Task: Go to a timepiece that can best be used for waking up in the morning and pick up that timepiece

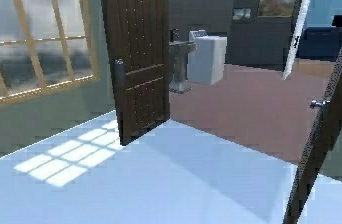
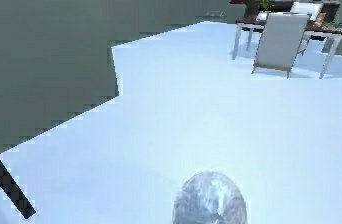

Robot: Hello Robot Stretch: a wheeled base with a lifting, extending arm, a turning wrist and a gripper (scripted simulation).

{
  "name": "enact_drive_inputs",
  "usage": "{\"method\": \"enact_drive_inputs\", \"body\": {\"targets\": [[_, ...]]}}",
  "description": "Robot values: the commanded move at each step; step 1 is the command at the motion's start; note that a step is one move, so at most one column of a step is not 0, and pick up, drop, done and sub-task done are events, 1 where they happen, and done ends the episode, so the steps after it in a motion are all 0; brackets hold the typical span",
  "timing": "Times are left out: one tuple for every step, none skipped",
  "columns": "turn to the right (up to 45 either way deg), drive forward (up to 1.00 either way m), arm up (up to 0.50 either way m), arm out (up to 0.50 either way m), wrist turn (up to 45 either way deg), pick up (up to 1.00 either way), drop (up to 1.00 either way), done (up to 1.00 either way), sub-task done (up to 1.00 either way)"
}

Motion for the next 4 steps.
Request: {"method": "enact_drive_inputs", "body": {"targets": [[9.0,0.00,0.00,0.00,0.0,0.00,0.00,0.00,0.00],[0.0,1.00,0.00,0.00,0.0,0.00,0.00,0.00,0.00],[12.0,0.00,0.00,0.00,0.0,0.00,0.00,0.00,0.00],[0.0,0.20,0.00,0.00,0.0,0.00,0.00,0.00,0.00]]}}
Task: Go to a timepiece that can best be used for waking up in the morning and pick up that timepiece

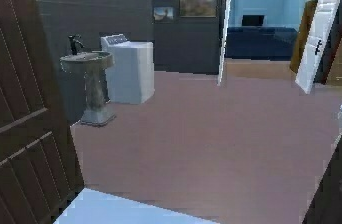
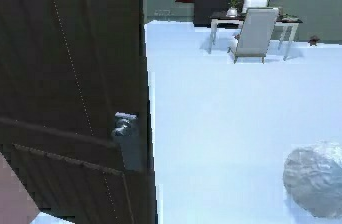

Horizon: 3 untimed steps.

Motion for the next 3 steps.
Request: {"method": "enact_drive_inputs", "body": {"targets": [[21.0,0.00,0.00,0.00,0.0,0.00,0.00,0.00,0.00],[0.0,1.00,0.00,0.00,0.0,0.00,0.00,0.00,0.00],[0.0,0.35,0.00,0.00,0.0,0.00,0.00,0.00,0.00]]}}
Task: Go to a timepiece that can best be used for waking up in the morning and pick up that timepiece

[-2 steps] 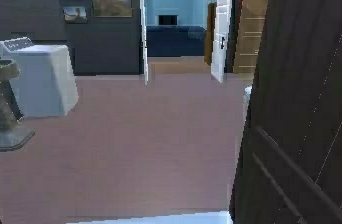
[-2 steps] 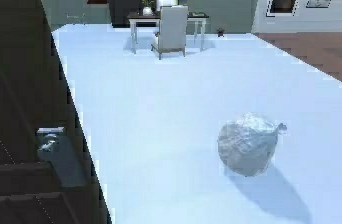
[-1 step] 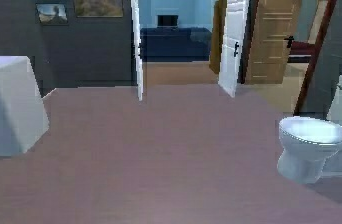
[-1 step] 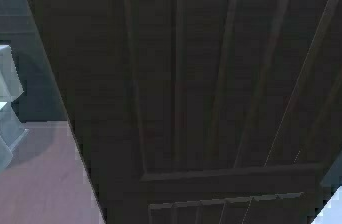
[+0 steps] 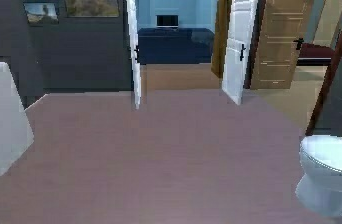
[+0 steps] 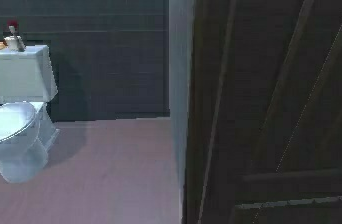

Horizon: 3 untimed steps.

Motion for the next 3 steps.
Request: {"method": "enact_drive_inputs", "body": {"targets": [[18.0,0.00,0.00,0.00,0.0,0.00,0.00,0.00,0.00],[0.0,1.00,0.00,0.00,0.0,0.00,0.00,0.00,0.00],[3.0,0.00,0.00,0.00,0.0,0.00,0.00,0.00,0.00]]}}
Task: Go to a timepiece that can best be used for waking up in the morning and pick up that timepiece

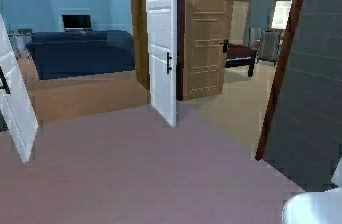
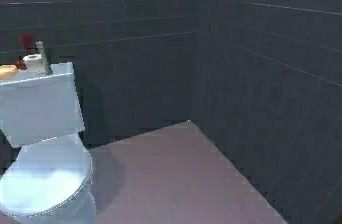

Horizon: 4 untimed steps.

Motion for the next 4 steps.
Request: {"method": "enact_drive_inputs", "body": {"targets": [[0.0,0.60,0.00,0.00,0.0,0.00,0.00,0.00,0.00],[15.0,0.00,0.00,0.00,0.0,0.00,0.00,0.00,0.00],[0.0,1.00,0.00,0.00,0.0,0.00,0.00,0.00,0.00],[0.0,0.85,0.00,0.00,0.0,0.00,0.00,0.00,0.00]]}}
